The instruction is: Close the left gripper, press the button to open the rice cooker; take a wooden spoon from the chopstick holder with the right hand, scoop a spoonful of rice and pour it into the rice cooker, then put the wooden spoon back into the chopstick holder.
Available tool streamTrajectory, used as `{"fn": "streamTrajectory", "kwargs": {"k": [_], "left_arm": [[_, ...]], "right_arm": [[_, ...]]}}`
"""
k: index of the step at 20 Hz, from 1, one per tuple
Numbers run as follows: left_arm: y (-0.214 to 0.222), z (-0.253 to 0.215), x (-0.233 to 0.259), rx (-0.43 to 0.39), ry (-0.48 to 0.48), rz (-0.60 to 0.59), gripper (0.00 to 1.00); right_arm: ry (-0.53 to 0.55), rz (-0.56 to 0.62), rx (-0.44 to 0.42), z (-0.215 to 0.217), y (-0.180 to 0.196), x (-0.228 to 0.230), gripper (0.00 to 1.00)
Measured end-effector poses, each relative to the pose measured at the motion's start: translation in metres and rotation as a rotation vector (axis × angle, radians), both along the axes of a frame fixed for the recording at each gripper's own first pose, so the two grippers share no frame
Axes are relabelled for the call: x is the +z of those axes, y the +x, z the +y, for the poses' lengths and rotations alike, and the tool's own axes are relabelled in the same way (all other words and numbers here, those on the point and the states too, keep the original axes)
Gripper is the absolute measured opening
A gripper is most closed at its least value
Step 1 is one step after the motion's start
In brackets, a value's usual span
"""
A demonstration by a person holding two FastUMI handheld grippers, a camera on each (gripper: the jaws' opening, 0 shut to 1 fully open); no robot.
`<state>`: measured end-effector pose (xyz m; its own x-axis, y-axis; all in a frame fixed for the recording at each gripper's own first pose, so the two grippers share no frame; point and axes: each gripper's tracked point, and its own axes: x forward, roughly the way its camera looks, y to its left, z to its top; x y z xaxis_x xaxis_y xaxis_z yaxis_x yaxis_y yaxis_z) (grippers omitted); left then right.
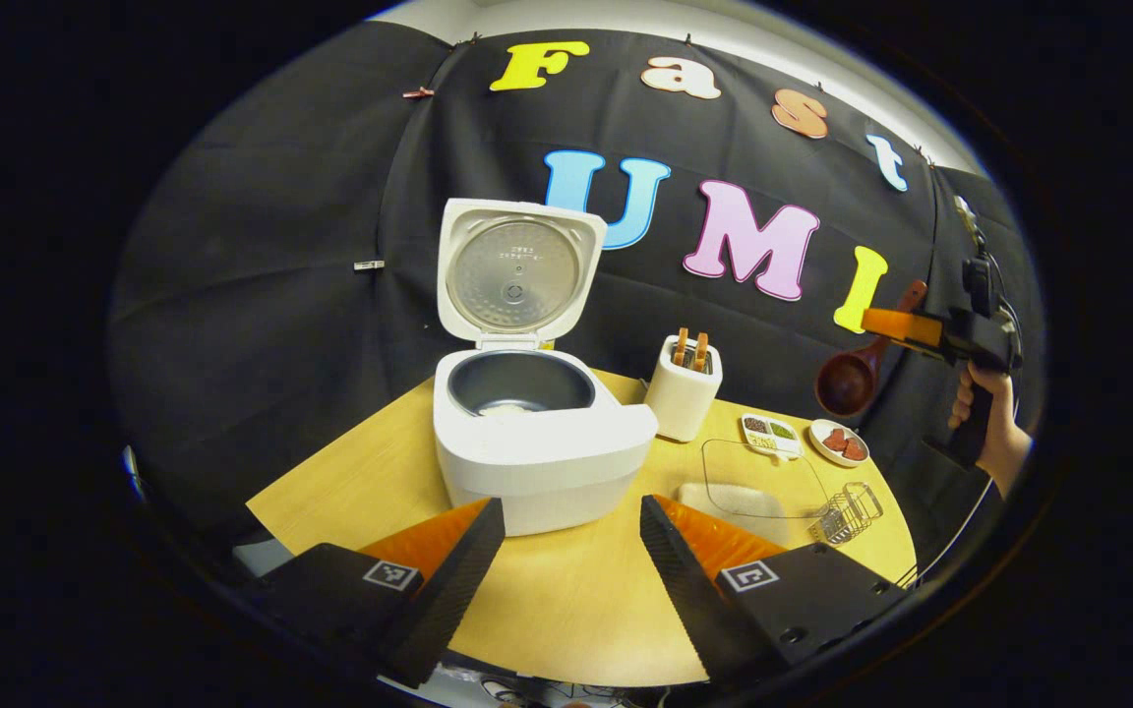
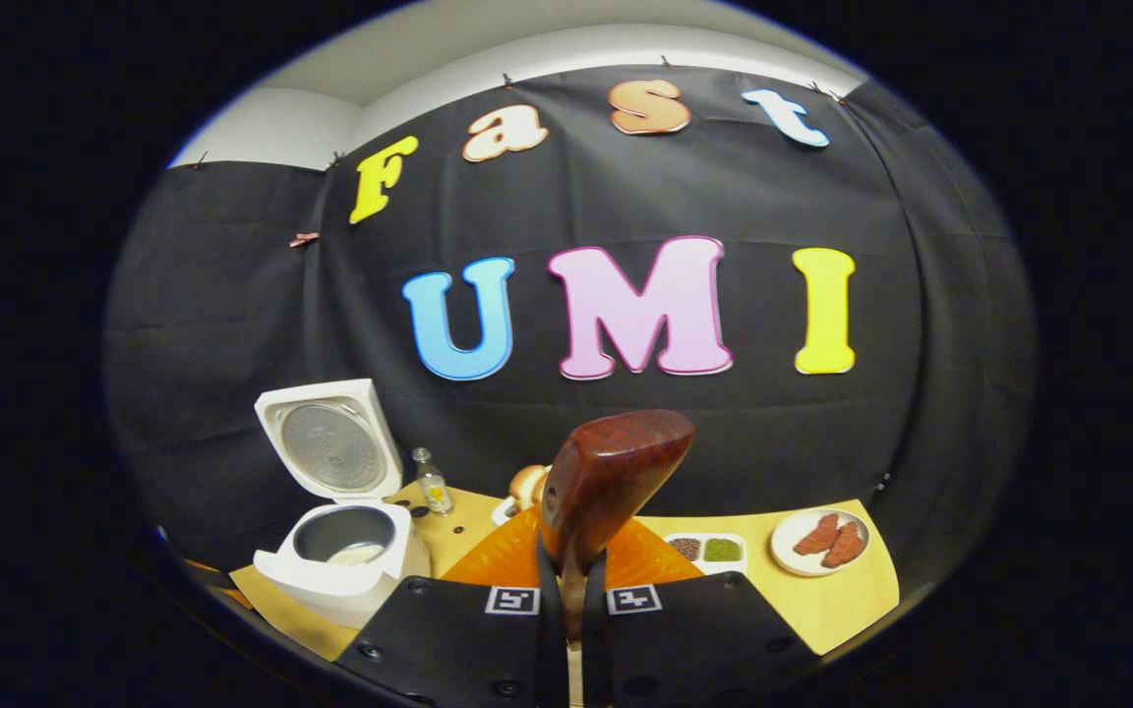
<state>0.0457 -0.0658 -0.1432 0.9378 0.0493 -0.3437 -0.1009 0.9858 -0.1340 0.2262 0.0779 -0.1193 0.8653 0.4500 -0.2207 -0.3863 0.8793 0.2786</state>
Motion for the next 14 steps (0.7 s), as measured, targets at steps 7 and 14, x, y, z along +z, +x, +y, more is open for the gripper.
{"fn": "streamTrajectory", "kwargs": {"k": [7,14], "left_arm": [[0.035,-0.067,0.002,0.031,0.057,0.02,0.96],[0.051,-0.119,-0.003,0.047,-0.016,0.063,0.96]], "right_arm": [[0.013,0.16,-0.081,-0.093,0.003,-0.082,0.1],[0.027,0.286,-0.144,-0.145,-0.014,-0.138,0.1]]}}
